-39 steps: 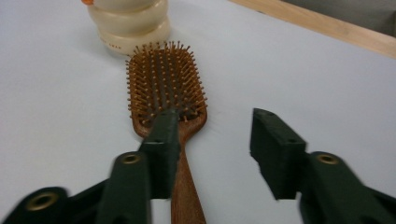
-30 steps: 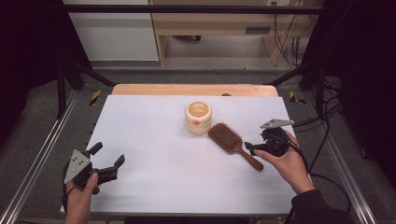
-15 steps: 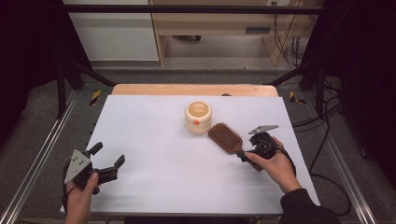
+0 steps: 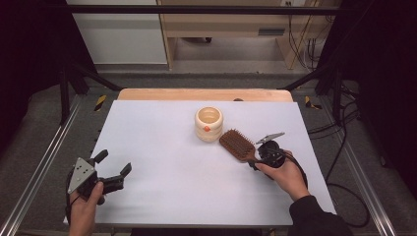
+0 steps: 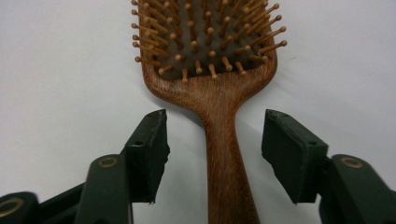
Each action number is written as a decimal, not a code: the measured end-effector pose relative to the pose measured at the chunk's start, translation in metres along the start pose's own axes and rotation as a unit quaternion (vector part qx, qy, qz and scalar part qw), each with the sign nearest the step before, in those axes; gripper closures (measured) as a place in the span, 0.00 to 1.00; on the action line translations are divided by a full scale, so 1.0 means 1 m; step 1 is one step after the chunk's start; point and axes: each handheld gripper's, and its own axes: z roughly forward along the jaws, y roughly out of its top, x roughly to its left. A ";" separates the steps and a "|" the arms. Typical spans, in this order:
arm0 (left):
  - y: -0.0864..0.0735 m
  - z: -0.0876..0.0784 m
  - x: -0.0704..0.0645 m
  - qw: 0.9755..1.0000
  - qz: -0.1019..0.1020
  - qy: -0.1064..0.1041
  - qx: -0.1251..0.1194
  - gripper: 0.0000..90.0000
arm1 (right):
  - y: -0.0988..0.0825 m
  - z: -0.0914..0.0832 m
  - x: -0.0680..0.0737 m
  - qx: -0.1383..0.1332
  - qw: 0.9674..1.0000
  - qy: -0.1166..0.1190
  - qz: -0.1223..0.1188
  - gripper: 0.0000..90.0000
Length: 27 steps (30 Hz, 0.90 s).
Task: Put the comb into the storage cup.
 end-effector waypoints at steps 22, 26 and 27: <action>0.000 0.000 0.000 1.000 0.002 -0.001 0.001 0.05 | 0.002 0.008 -0.002 0.034 0.999 0.001 -0.015 0.66; 0.000 0.000 0.000 1.000 0.003 -0.001 0.001 0.05 | 0.002 0.009 -0.002 0.037 0.999 -0.002 -0.024 0.70; 0.000 0.000 0.000 1.000 0.003 -0.001 0.001 0.05 | 0.002 0.009 -0.002 0.037 0.999 -0.001 -0.026 0.71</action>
